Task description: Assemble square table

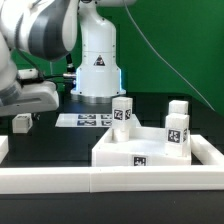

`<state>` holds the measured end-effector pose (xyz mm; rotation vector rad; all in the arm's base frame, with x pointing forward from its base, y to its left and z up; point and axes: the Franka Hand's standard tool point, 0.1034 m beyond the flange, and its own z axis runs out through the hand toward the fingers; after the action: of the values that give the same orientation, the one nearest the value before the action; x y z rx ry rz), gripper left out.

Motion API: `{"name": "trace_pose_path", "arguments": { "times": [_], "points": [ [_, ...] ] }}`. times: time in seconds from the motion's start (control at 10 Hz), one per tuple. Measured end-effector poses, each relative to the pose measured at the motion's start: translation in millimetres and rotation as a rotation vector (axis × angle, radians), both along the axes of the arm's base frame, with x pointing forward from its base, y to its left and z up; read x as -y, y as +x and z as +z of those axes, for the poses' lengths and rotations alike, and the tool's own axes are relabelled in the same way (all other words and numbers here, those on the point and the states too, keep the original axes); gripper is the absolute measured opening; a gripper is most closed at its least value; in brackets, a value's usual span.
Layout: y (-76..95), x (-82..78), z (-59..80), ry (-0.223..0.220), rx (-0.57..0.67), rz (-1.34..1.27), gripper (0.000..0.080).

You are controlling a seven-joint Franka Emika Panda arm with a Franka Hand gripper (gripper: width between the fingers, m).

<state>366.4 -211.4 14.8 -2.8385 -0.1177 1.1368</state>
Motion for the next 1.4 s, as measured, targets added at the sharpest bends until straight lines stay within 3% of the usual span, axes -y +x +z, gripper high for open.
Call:
{"name": "trace_pose_path", "arguments": {
  "times": [0.4, 0.6, 0.9, 1.2, 1.4],
  "points": [
    [0.4, -1.8, -5.5, 0.008, 0.001, 0.028, 0.0649],
    [0.5, -5.5, -9.6, -0.024, -0.012, 0.007, 0.0649],
    [-5.1, -14.0, -14.2, -0.025, -0.185, -0.002, 0.0649],
    [-2.9, -13.3, -15.5, -0.021, -0.189, 0.004, 0.0635],
    [-2.9, -12.9, -15.4, -0.021, -0.189, 0.004, 0.0283]
  ]
}}
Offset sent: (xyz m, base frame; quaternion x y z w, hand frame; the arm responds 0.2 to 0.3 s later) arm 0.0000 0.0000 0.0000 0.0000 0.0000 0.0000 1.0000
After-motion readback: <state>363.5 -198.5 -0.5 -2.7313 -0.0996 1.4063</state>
